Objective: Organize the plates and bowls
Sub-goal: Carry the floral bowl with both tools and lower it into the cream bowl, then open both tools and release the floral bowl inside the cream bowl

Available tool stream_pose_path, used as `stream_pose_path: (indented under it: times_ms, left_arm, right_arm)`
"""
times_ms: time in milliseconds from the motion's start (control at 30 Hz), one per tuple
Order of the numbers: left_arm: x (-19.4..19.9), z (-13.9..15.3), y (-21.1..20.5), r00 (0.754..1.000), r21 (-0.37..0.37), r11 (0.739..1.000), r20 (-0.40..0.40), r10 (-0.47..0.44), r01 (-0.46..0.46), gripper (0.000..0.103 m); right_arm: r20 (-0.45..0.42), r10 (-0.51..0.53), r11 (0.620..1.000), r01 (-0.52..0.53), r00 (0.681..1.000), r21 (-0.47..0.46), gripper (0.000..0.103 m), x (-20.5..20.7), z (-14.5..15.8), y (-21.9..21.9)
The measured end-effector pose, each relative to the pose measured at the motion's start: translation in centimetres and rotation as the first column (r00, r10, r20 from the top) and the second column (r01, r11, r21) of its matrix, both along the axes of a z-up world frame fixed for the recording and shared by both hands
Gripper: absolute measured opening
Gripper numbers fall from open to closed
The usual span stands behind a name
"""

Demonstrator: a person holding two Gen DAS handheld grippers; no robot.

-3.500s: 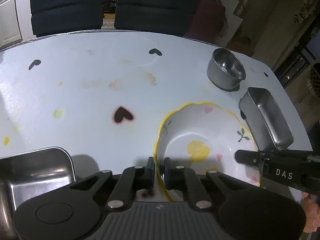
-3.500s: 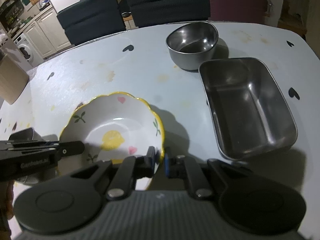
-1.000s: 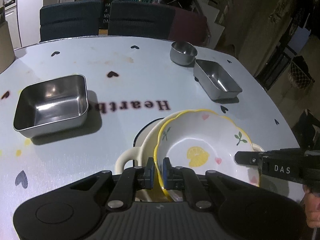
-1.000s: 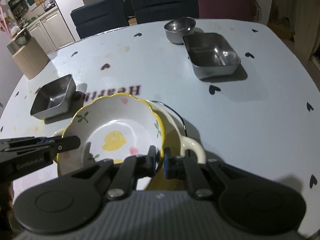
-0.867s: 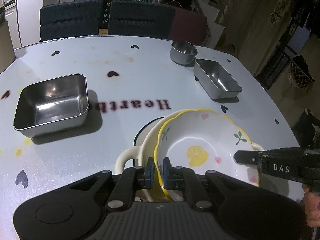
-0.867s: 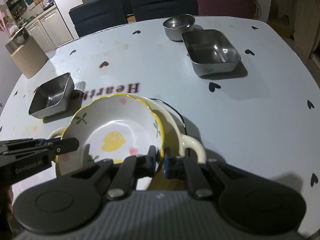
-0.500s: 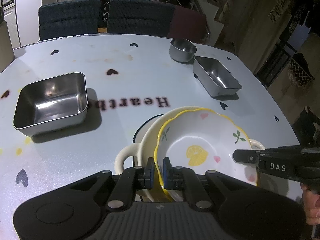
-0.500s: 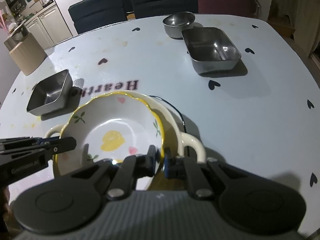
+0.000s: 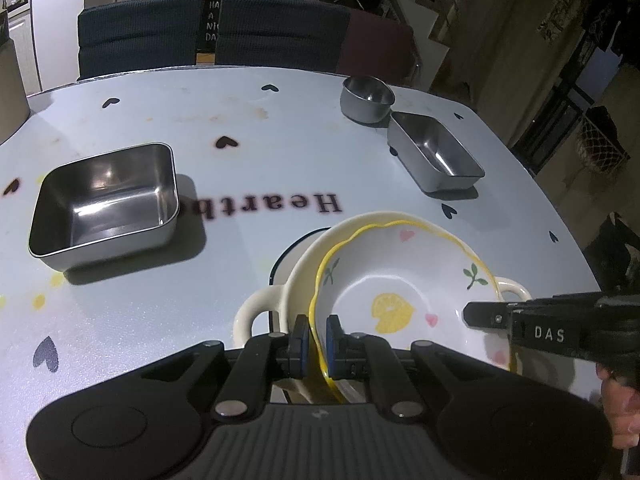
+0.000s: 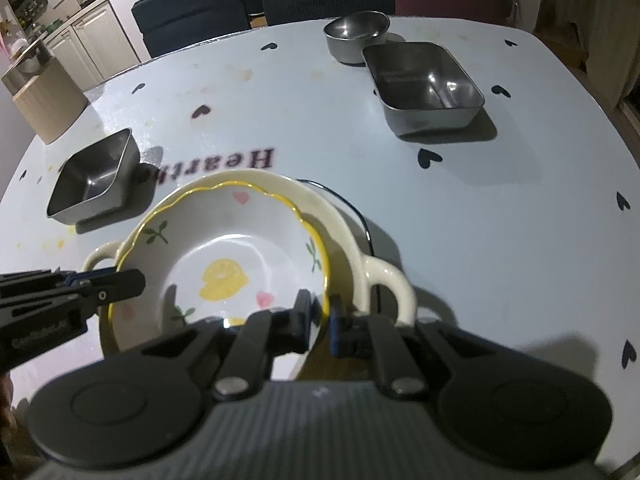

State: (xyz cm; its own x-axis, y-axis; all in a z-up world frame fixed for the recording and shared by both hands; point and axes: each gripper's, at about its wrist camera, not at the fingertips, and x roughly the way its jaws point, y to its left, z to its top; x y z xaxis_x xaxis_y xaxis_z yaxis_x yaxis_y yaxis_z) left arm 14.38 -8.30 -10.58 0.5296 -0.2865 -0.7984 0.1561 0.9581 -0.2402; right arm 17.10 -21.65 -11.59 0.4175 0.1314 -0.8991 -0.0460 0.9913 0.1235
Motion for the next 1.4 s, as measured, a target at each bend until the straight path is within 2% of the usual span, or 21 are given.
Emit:
stream_pose_path:
  times_ms: [333,500,867,1000,1200,1233,1267,1333,1400]
  left_arm:
    - [0.0,0.1,0.1,1.0,-0.015,1.0,-0.002,-0.008,0.008,0.009]
    - [-0.1,0.3,0.3,1.0,-0.019,1.0,0.002,-0.009,0.009,0.009]
    - [-0.2,0.5,0.5,1.0,-0.02,1.0,0.007,-0.013,0.013,0.009]
    - [-0.5,1.0,0.7,1.0,-0.027,0.999,0.026,-0.016,0.016,0.009]
    - [-1.4,3.1,1.2,0.995,-0.033,0.999,0.099,-0.016,0.019,0.012]
    - [-1.5,3.5,1.4,0.994,-0.034,0.999,0.111,-0.012,0.016,0.017]
    - [-1.6,3.9,1.6,0.993,-0.038,0.999,0.118,-0.005,0.01,0.029]
    - [-1.6,4.5,2.3,0.991,-0.047,0.999,0.129,0.017,-0.011,0.044]
    - [-1.7,5.0,3.1,0.988,-0.039,0.999,0.148,0.041,-0.036,0.056]
  right_arm:
    - [-0.014,-0.009,1.0,0.009,1.0,-0.006,0.014,0.0,0.1,0.0]
    - [0.039,-0.03,0.999,0.029,0.999,0.024,0.018,-0.1,1.4,-0.4]
    - [0.051,-0.026,0.999,0.025,0.998,0.024,0.019,-0.4,1.8,-0.3]
    - [0.1,-0.008,0.999,0.002,0.995,0.054,0.019,-1.2,3.4,-0.1]
    - [0.146,0.0,0.999,-0.005,0.989,0.038,0.019,-2.3,4.6,0.0]
    - [0.159,-0.005,0.999,-0.001,0.987,0.039,0.02,-2.4,4.8,0.0]
    - [0.171,-0.009,0.999,0.001,0.985,0.043,0.021,-2.5,5.0,-0.1]
    - [0.193,-0.021,0.999,0.011,0.981,0.054,0.03,-2.5,5.4,-0.1]
    - [0.221,-0.023,0.998,0.009,0.975,0.06,0.045,-2.3,5.8,0.2]
